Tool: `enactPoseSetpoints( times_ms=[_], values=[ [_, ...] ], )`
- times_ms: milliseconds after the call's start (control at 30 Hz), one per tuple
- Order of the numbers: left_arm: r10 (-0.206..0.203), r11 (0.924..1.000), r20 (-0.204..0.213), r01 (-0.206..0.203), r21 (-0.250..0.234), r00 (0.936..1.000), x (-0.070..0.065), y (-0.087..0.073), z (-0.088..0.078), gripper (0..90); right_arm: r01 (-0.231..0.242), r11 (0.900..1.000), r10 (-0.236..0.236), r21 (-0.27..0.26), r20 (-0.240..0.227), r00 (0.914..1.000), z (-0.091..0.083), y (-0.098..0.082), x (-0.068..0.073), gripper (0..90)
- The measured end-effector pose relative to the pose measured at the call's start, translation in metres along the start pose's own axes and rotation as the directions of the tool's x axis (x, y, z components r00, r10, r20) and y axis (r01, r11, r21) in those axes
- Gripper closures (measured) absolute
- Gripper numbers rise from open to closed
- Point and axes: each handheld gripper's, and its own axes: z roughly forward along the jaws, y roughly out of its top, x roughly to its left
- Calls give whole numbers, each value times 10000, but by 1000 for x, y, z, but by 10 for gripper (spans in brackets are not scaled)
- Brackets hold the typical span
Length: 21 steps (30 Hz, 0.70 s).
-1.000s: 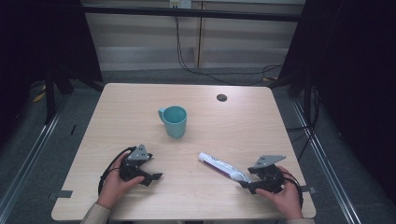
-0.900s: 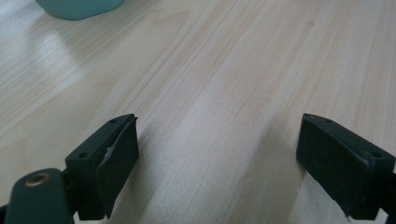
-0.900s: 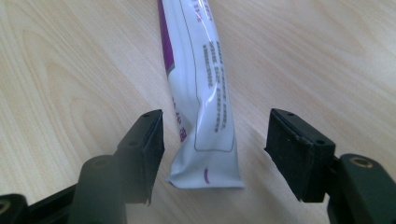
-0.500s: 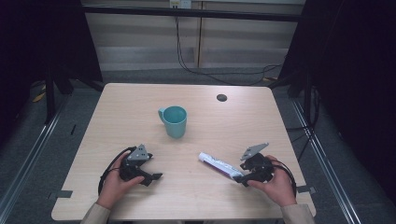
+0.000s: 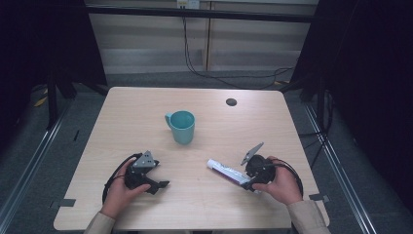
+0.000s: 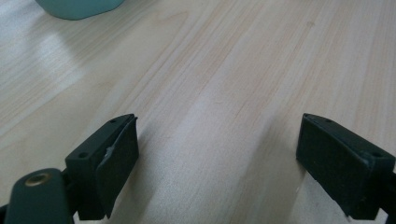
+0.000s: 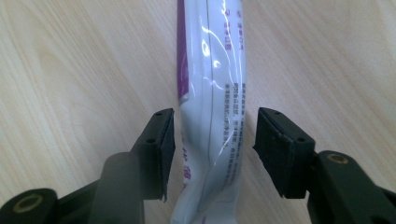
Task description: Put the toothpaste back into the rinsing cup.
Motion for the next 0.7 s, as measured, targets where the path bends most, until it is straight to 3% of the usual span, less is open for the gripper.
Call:
enactPoseSetpoints(
  times_ms=[200, 500, 633, 700],
  values=[
    [-20, 10000, -10, 20, -2, 10000, 0, 0, 0, 127, 31, 9998, -28, 221, -137, 9999, 8, 1, 0, 489],
    [-17, 10000, -21, 17, 16, 10000, 0, 0, 0, 127, 577, 9956, -570, 739, -112, 9983, 11, 9, 0, 609],
    [-21, 10000, -27, 22, 12, 10000, 0, 0, 0, 127, 45, 9971, -22, 763, -304, 9995, 10, 9, 0, 717],
    [-25, 10000, -29, 25, 10, 10000, 0, 0, 0, 126, 17, 9978, -1, 666, -244, 9997, 7, 8, 3, 754]
  ],
)
